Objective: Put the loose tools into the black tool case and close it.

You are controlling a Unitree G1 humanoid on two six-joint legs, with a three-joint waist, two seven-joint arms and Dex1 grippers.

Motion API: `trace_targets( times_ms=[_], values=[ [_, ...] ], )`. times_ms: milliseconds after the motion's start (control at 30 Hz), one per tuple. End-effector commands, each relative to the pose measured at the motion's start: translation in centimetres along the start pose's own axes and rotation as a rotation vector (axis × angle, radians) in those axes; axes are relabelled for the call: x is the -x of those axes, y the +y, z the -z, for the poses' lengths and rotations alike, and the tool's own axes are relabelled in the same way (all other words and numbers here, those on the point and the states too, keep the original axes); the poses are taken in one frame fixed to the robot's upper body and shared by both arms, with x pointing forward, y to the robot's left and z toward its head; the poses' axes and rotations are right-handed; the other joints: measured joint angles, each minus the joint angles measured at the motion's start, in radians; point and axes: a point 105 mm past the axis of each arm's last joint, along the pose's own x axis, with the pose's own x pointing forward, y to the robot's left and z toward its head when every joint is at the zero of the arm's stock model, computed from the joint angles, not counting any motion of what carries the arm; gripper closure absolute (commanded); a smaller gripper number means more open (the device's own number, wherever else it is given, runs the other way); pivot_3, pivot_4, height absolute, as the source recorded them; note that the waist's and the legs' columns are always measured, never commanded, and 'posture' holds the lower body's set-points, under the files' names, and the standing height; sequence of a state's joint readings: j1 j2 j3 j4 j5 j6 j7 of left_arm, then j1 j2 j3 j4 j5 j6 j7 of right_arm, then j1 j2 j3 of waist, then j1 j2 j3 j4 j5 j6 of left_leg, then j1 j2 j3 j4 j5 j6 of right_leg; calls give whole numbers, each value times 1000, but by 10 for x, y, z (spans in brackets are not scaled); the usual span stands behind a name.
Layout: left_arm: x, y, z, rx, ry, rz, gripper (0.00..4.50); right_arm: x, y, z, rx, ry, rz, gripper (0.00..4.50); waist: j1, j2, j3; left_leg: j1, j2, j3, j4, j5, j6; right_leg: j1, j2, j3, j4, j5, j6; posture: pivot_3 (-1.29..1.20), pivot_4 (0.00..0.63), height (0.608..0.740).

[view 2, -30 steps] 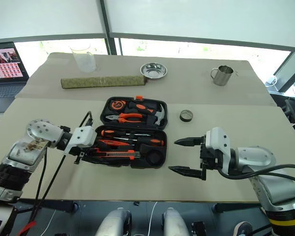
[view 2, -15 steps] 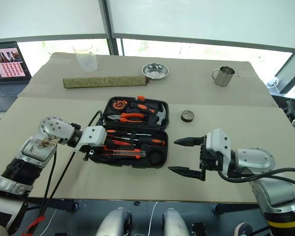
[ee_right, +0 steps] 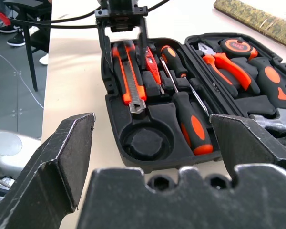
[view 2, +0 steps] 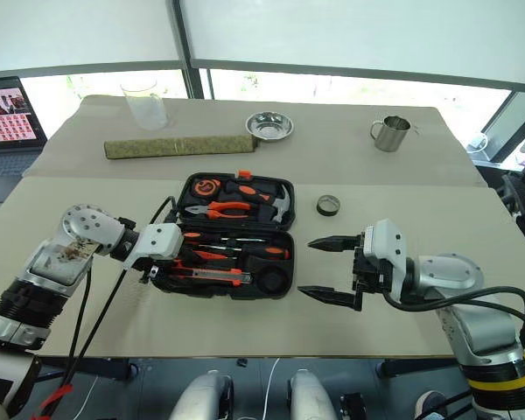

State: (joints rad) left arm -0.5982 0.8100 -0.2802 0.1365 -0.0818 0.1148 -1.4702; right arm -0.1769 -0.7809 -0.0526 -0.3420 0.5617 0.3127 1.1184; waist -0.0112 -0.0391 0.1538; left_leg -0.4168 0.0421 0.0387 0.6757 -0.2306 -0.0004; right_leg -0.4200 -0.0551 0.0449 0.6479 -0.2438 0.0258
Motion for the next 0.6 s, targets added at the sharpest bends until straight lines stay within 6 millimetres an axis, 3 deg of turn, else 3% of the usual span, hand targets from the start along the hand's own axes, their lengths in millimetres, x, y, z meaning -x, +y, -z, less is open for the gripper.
trace_targets(
  times_ms=[33, 167, 367, 400, 433, 600],
  values=[
    [1, 0, -14, 6, -103, -4, 23, 0, -2, -8, 38, -21, 3, 0, 0, 0, 0, 0, 0, 0, 0, 0, 0, 0, 0, 0, 0, 0, 0, 0, 150, 740],
    [20, 6, -43, 57, -323, -42, 23, -1, -2, -8, 15, -43, 7, 0, 0, 0, 0, -1, 0, 0, 1, 0, 0, 0, 0, 0, 0, 0, 0, 0, 150, 740],
    [32, 6, -38, 29, -361, -84, 23, -2, 0, -3, -5, -54, 8, 0, 0, 0, 0, -1, 0, -1, 2, 0, 0, -1, 0, 0, 1, 0, 0, 0, 150, 740],
    [30, 4, -36, 32, -366, -76, 547, -3, 0, -3, -5, -56, 9, 0, 0, 0, 0, -1, 0, -1, 2, 0, 0, 0, 0, 0, 1, 0, 0, 0, 150, 740],
    [27, -1, -30, 22, -348, -67, 744, -3, 0, -2, -6, -58, 11, 0, 0, 0, 0, -1, 0, 0, 2, 0, 0, 0, 0, 0, 1, 0, 0, 0, 150, 740],
    [8, -9, -10, 8, -325, -83, 2550, -4, -3, 0, 2, -66, 28, 0, 0, 0, 0, -1, 0, 0, 2, 0, 0, -1, 0, 0, 1, 0, 0, 0, 150, 740]
  ],
)
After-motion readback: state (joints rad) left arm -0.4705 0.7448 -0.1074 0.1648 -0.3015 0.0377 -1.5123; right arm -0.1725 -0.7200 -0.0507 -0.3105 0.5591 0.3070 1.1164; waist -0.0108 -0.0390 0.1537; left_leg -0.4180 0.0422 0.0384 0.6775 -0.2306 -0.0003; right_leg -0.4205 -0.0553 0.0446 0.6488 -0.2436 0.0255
